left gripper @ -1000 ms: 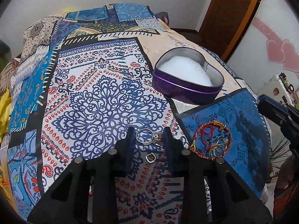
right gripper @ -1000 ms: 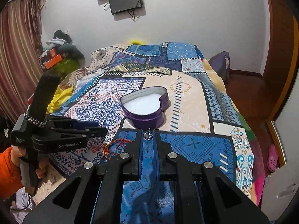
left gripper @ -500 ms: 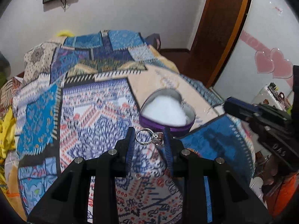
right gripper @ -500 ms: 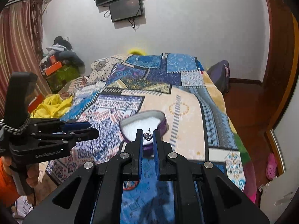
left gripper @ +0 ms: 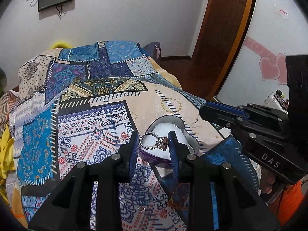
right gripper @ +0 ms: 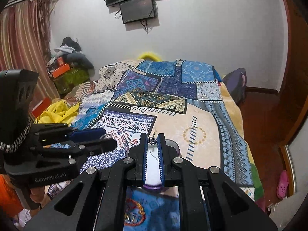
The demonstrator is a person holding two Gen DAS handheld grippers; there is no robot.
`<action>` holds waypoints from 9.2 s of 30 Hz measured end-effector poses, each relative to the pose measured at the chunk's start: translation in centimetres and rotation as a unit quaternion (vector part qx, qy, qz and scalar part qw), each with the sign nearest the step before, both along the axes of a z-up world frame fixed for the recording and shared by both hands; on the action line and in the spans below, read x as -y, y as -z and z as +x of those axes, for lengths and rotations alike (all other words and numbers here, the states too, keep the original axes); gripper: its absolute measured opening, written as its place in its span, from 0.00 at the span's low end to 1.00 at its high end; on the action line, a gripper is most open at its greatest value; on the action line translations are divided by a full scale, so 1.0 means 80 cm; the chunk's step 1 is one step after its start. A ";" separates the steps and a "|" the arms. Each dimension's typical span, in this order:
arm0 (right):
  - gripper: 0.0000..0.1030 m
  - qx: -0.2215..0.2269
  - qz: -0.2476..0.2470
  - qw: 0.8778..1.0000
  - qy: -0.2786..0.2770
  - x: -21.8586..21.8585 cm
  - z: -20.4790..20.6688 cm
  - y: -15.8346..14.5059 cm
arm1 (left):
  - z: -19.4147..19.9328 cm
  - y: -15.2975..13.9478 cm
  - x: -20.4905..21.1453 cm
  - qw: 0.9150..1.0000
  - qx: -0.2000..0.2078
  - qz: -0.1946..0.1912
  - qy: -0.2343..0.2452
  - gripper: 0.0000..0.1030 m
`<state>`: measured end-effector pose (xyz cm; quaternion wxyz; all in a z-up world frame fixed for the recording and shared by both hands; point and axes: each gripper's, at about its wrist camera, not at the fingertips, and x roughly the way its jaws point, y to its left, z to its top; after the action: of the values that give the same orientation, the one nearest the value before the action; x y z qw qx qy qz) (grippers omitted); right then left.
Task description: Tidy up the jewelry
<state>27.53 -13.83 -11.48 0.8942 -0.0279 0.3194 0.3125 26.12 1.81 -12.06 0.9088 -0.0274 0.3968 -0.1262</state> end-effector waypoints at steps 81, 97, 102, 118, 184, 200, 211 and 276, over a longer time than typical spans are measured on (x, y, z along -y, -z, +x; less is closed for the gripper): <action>0.30 -0.049 -0.112 0.991 -0.057 -0.033 -0.108 0.094 | -0.126 0.050 -0.014 0.998 -0.064 0.022 0.010 0.33; 0.19 -0.032 -0.081 0.996 -0.021 0.000 -0.105 0.072 | -0.097 0.067 0.007 0.996 -0.086 -0.003 0.021 0.31; 0.19 -0.026 -0.069 0.997 0.005 0.026 -0.100 0.060 | -0.076 0.085 0.025 0.994 -0.106 0.013 0.027 0.30; 0.19 -0.032 -0.047 0.998 0.032 0.052 -0.097 0.053 | -0.061 0.091 0.052 0.992 -0.100 0.057 0.047 0.04; 0.19 -0.057 -0.062 0.996 -0.001 -0.013 0.003 0.066 | 0.032 0.038 0.016 0.998 -0.037 0.043 -0.003 0.05; 0.30 -0.038 -0.064 0.997 0.017 0.000 -0.024 0.040 | -0.015 -0.004 -0.006 0.999 -0.020 0.034 -0.025 0.41; 0.32 -0.038 -0.068 0.997 0.022 0.011 -0.058 0.040 | -0.065 -0.010 -0.024 0.999 -0.030 0.021 -0.036 0.46; 0.18 -0.099 -0.115 0.988 -0.016 0.034 -0.109 0.099 | -0.073 0.089 0.056 0.991 -0.101 0.049 0.077 0.24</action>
<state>18.78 -16.56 -19.40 0.8442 -0.1044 0.4393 0.2889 20.29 -2.69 -19.14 0.8520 0.0352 0.4931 -0.1723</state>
